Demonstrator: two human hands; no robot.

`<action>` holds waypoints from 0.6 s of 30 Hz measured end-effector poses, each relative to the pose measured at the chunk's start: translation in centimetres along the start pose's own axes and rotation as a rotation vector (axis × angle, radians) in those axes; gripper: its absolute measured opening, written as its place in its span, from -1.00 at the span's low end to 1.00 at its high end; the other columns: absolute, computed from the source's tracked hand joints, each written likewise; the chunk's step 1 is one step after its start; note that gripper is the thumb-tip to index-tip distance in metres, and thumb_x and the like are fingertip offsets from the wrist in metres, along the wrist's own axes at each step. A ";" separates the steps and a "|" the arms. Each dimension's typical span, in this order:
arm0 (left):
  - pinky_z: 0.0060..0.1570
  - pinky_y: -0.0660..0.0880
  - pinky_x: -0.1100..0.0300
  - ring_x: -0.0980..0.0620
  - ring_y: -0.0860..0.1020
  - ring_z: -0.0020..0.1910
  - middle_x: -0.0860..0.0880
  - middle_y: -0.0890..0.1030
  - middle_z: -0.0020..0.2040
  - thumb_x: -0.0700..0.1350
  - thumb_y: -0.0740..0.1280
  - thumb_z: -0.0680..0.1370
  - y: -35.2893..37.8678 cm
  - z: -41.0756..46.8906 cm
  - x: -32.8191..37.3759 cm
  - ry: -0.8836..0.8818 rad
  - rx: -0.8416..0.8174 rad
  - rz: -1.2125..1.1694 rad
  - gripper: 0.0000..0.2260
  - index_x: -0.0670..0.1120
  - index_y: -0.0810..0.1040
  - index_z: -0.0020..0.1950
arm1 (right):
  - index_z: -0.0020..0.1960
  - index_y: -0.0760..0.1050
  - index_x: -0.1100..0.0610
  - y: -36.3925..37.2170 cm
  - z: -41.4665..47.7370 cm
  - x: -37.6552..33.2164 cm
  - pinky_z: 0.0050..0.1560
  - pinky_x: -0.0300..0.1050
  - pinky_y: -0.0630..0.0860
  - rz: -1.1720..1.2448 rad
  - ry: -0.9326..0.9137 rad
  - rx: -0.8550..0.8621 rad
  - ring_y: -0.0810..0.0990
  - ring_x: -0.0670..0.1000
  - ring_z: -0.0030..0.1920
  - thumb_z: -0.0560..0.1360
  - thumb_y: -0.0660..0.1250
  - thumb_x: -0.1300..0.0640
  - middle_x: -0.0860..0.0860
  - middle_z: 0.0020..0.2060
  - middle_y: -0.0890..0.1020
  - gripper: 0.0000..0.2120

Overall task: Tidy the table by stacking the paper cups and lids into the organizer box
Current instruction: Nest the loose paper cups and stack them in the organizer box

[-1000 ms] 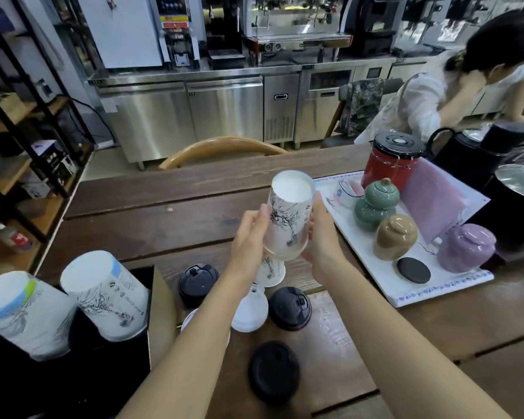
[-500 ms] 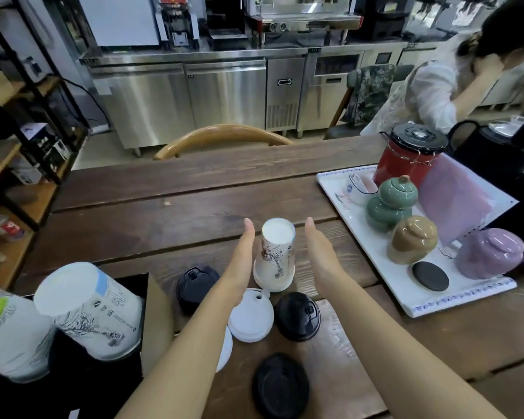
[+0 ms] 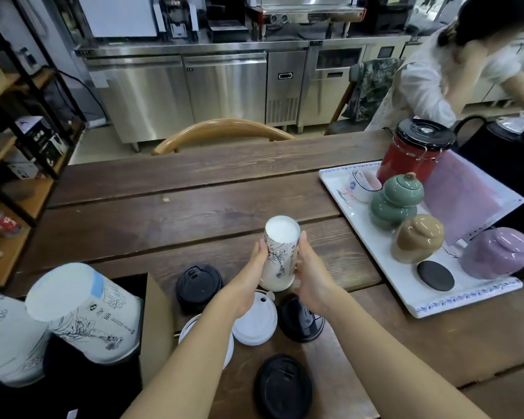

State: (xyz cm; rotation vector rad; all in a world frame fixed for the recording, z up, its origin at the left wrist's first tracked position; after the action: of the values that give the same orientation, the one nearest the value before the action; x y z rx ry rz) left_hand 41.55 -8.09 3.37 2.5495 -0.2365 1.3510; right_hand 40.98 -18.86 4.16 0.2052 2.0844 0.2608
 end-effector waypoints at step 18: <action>0.37 0.34 -0.06 0.02 0.45 0.32 0.03 0.47 0.36 0.10 0.03 0.62 -0.7 -5.0 3.8 0.290 0.157 -0.029 -0.70 0.10 0.36 0.31 | -0.09 0.57 -0.11 0.7 -3.1 -3.5 -0.33 -0.32 0.33 -0.327 -0.147 0.161 0.61 -0.21 -0.18 0.59 -0.06 -0.23 -0.15 -0.14 0.65 -0.54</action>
State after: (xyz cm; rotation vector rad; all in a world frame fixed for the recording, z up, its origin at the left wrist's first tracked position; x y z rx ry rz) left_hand 39.90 -6.11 9.14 2.4229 -0.0402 1.7660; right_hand 40.04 -19.39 8.80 -0.0220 1.9571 -0.1164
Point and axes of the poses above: each hand's wrist, its own z-axis towards the middle knuckle, its own y-axis out of the palm, x = y × z, the point moved 5 cm from there along z, towards the middle knuckle
